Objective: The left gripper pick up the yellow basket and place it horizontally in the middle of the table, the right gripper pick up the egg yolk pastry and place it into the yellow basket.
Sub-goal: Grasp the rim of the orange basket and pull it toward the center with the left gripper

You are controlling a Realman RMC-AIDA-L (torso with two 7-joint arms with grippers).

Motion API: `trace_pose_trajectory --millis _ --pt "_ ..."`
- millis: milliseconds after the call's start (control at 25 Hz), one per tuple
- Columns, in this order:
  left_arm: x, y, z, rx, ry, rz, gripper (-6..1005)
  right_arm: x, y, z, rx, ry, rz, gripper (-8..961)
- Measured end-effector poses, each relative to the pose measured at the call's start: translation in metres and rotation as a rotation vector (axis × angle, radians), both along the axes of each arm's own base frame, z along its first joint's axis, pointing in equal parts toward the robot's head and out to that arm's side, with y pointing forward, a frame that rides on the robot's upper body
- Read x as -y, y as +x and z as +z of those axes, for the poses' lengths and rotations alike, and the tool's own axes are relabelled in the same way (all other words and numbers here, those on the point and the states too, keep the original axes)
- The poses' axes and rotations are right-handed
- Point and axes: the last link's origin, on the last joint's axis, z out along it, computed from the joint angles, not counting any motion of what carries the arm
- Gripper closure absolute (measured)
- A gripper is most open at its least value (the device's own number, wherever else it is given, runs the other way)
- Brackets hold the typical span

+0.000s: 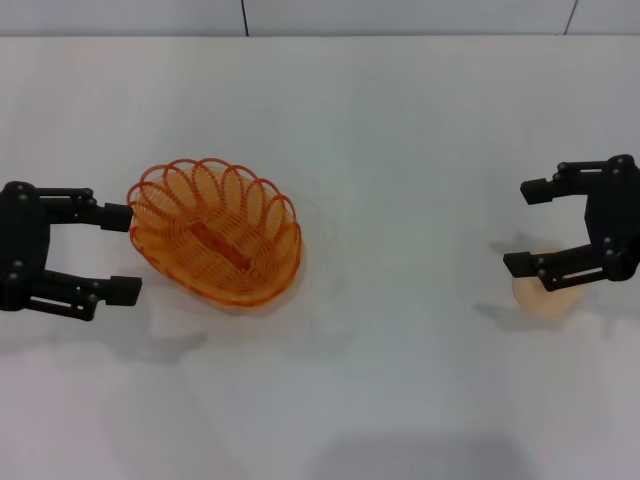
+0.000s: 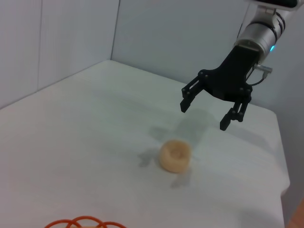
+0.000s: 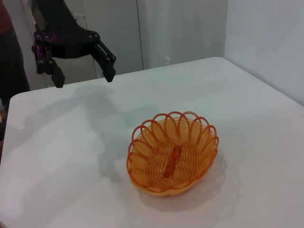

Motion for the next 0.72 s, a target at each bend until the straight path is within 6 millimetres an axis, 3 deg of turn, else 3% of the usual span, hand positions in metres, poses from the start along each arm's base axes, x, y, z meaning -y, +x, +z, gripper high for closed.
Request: trace_pose_trajectory --millis 720 --pt "-0.0017 0.0019 -0.0009 0.004 0.004 -0.004 123 -0.0039 -0.002 -0.0006 -0.002 0.008 0.004 96"
